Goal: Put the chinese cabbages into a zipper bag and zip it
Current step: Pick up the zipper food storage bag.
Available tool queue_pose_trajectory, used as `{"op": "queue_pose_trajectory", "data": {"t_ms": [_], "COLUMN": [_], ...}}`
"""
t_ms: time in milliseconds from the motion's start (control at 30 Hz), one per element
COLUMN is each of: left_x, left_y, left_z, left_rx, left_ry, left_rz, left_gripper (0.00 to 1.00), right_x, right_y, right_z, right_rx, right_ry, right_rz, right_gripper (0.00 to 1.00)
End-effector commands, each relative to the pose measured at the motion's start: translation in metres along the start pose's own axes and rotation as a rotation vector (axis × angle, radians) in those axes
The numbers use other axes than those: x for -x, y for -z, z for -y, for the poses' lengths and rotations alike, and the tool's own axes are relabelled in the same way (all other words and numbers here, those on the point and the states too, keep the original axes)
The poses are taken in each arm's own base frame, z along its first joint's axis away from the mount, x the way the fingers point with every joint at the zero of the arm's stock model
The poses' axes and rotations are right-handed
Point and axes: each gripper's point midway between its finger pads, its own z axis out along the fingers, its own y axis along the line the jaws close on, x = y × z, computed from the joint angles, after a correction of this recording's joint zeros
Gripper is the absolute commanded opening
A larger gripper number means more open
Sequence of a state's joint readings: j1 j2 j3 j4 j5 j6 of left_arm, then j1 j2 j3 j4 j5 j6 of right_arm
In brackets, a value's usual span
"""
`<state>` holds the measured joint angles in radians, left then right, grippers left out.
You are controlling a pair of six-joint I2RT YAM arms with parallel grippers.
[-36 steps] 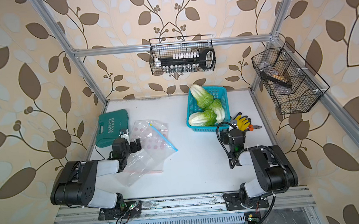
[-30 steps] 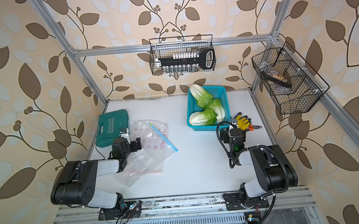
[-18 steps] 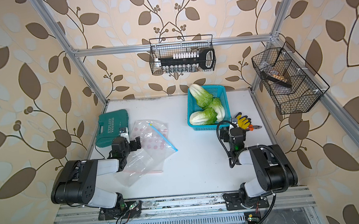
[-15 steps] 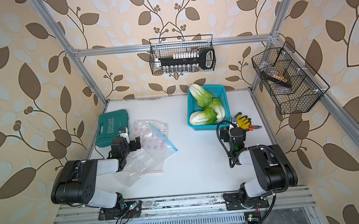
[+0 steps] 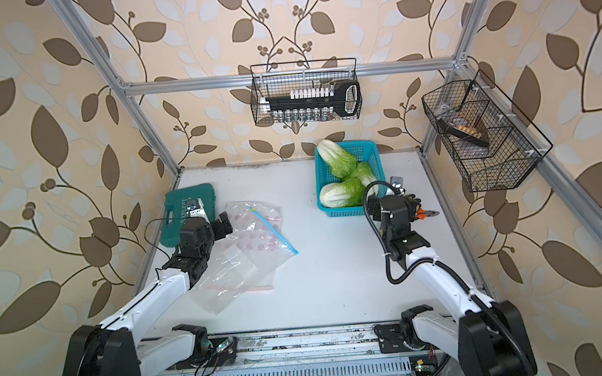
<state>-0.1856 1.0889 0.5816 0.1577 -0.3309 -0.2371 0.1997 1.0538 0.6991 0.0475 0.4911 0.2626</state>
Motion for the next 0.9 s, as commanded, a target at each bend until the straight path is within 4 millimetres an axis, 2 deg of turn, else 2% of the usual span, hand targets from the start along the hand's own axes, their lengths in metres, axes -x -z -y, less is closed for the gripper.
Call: {"op": "queue_pose_trajectory", "data": {"t_ms": [0, 33, 100, 167, 200, 267, 333, 400, 467, 533, 667, 767, 867], "left_x": [-0.002, -0.001, -0.013, -0.007, -0.001, 0.003, -0.003, -0.012, -0.021, -0.027, -0.032, -0.033, -0.034], "left_y": [0.029, 0.034, 0.042, 0.042, 0.046, 0.054, 0.059, 0.064, 0.067, 0.068, 0.07, 0.072, 0.073], "left_z": [-0.017, -0.016, -0.023, 0.0, 0.011, 0.029, 0.039, 0.052, 0.061, 0.064, 0.065, 0.069, 0.07], "left_rx": [0.123, 0.122, 0.168, 0.013, -0.047, -0.128, -0.157, -0.186, -0.187, -0.19, -0.206, -0.226, -0.231], "left_ry": [0.157, 0.22, 0.375, 0.335, 0.304, 0.245, 0.191, 0.122, 0.065, 0.051, 0.032, 0.011, -0.001], "left_rz": [-0.104, -0.122, -0.178, -0.237, -0.26, -0.325, -0.406, -0.466, -0.499, -0.514, -0.536, -0.561, -0.572], "left_gripper": [0.99, 0.99, 0.99, 0.98, 0.94, 0.84, 0.8, 0.78, 0.78, 0.78, 0.79, 0.79, 0.78], "right_x": [-0.067, -0.076, -0.081, -0.082, -0.083, -0.09, -0.103, -0.125, -0.149, -0.172, -0.199, -0.214, -0.231], "right_y": [0.028, 0.031, 0.041, 0.05, 0.057, 0.075, 0.099, 0.117, 0.128, 0.125, 0.095, 0.077, 0.063], "right_z": [0.019, -0.001, -0.025, -0.05, -0.066, -0.114, -0.167, -0.213, -0.265, -0.298, -0.347, -0.368, -0.376], "right_rx": [-0.039, 0.107, 0.265, 0.373, 0.423, 0.558, 0.686, 0.758, 0.863, 0.892, 0.916, 0.909, 0.89], "right_ry": [-0.122, -0.146, -0.199, -0.196, -0.175, -0.079, 0.079, 0.224, 0.32, 0.385, 0.384, 0.397, 0.429], "right_rz": [-0.335, -0.391, -0.428, -0.437, -0.463, -0.553, -0.64, -0.722, -0.774, -0.849, -0.918, -0.954, -0.982], "right_gripper": [1.0, 1.0, 0.95, 0.89, 0.85, 0.82, 0.82, 0.79, 0.71, 0.65, 0.63, 0.65, 0.66]}}
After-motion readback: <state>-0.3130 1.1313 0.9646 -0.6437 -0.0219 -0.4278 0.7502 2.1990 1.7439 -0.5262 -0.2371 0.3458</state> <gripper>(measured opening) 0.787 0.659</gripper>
